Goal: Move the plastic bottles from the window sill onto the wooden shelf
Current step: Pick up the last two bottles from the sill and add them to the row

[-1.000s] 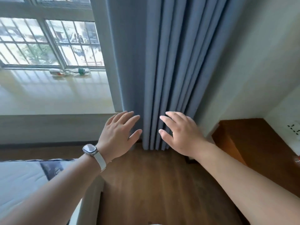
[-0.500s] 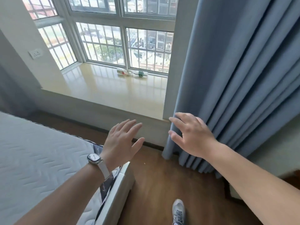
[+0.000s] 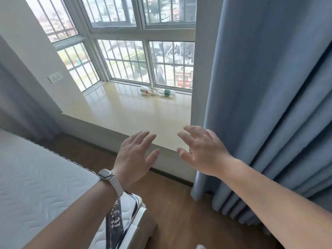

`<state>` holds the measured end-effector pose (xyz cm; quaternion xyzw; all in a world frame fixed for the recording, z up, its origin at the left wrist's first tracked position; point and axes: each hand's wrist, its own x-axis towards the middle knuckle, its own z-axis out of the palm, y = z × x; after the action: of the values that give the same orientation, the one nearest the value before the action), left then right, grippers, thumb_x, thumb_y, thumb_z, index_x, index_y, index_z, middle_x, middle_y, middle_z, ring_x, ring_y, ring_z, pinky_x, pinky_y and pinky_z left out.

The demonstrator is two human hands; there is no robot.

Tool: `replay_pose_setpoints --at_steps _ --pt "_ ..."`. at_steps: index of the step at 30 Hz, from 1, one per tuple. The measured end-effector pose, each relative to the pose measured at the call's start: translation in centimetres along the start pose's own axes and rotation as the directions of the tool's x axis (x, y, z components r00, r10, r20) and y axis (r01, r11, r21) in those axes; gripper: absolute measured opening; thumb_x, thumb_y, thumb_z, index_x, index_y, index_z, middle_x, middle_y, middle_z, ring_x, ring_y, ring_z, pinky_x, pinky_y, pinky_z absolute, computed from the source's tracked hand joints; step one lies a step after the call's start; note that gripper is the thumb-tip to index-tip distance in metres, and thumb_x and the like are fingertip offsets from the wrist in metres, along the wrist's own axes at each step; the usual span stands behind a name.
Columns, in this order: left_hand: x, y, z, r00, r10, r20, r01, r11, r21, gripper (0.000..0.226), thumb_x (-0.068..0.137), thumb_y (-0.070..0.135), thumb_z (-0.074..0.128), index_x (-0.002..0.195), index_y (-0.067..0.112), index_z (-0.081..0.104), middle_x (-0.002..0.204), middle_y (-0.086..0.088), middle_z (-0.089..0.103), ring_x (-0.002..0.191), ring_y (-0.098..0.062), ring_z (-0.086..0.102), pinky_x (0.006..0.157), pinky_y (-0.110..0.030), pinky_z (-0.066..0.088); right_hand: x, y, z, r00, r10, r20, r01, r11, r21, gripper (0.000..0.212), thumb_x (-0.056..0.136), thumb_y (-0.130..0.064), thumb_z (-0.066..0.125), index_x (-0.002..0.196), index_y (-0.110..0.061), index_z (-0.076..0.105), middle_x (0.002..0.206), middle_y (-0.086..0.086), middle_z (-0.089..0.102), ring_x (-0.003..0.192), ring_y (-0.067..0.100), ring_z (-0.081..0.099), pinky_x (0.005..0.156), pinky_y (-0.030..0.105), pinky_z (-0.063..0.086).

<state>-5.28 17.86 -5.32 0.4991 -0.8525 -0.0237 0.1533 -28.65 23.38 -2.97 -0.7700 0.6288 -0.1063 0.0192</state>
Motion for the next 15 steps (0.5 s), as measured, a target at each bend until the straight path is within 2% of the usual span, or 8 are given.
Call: replay_pose_setpoints --at_steps 3,7,11,15 --pt "3.4 1.6 -0.2 0.998 -0.050 -0.046 0.048 0.997 -0.060 0.054 0.097 0.052 0.045 0.147 0.029 0.042 0.154 0.006 0.039 0.144 -0.014 0.027 0.116 -0.035 0.018 2.6 2.8 0.4 0.998 -0.063 0.009 0.063 0.998 -0.017 0.054 0.090 -0.051 0.038 0.125 -0.017 0.061 0.131 0.011 0.060 0.119 0.034 0.057 0.095 0.052 0.046" --pt "6.0 1.0 0.0 0.994 -0.086 -0.068 0.084 0.996 -0.027 0.056 0.094 0.055 0.040 0.144 0.029 0.044 0.152 0.004 0.042 0.143 -0.016 0.031 0.115 -0.039 0.022 6.8 4.5 0.9 0.989 -0.138 0.057 0.138 0.990 -0.010 0.056 0.090 -0.051 0.038 0.124 -0.016 0.063 0.129 0.012 0.062 0.117 0.035 0.059 0.095 0.050 0.048" --pt "6.6 -2.3 -0.1 0.980 -0.184 -0.071 0.185 0.983 0.009 0.056 0.093 0.056 0.039 0.142 0.030 0.047 0.150 0.004 0.045 0.142 -0.017 0.033 0.115 -0.040 0.023 11.1 3.8 1.0 0.977 -0.187 0.100 0.181 0.981 0.066 0.064 0.091 -0.055 0.028 0.134 -0.018 0.056 0.142 0.010 0.053 0.131 0.032 0.048 0.106 0.047 0.038" --pt "7.2 -5.7 -0.4 0.954 -0.277 -0.117 0.280 0.960 0.007 0.056 0.091 0.056 0.040 0.138 0.029 0.053 0.147 0.003 0.049 0.140 -0.018 0.036 0.114 -0.043 0.026 16.1 2.0 2.3 0.959 -0.264 0.101 0.254 0.962 0.104 0.075 0.085 -0.062 0.014 0.145 -0.026 0.042 0.154 0.001 0.038 0.142 0.024 0.030 0.114 0.037 0.022"
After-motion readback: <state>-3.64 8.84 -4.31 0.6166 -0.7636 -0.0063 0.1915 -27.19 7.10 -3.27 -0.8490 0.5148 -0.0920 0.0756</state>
